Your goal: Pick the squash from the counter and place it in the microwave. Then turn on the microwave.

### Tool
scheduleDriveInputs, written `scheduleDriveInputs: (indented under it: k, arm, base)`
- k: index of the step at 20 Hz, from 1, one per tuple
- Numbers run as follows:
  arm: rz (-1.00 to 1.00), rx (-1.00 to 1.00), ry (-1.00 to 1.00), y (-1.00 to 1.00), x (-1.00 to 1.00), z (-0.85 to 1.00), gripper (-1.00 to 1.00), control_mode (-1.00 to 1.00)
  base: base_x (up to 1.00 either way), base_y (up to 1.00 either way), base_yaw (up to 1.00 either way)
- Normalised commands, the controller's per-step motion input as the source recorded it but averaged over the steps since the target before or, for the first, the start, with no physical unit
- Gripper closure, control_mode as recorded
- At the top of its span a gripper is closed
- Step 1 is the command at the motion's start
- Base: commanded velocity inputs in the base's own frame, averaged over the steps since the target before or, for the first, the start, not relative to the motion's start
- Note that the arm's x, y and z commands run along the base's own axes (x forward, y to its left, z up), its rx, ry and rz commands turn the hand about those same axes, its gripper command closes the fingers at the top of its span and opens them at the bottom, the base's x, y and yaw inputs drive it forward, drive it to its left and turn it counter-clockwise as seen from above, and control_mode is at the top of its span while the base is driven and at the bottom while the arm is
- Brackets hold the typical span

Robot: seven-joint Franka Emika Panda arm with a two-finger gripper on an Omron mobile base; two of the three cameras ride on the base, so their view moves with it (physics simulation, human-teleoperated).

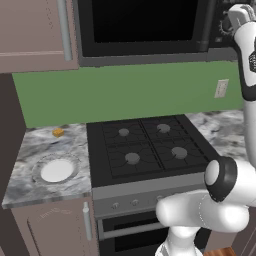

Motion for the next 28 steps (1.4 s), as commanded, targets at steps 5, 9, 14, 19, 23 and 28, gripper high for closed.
scheduleDriveInputs:
  k: [5,9,14,19,23,28]
  arm:
    - [-0.01,0.15,0.02,-0.08,0.0,-0.07,1.0,-1.0]
    - [-0.01,0.12,0.0,-0.06,0.0,-0.09,1.0,-1.0]
    - [-0.01,0.06,0.0,0.0,0.0,-0.15,1.0,-1.0]
    - [-0.02,0.04,0.0,0.0,0.0,-0.13,1.0,-1.0]
    - [-0.01,0.05,0.0,0.0,0.0,-0.07,1.0,-1.0]
    - [-0.01,0.06,0.0,0.0,0.0,-0.03,1.0,-1.0]
  base:
    - [0.0,0.0,0.0]
    - [0.0,0.0,0.0]
    - [0.0,0.0,0.0]
    - [0.0,0.0,0.0]
    - [0.0,0.0,0.0]
    - [0.0,0.0,0.0]
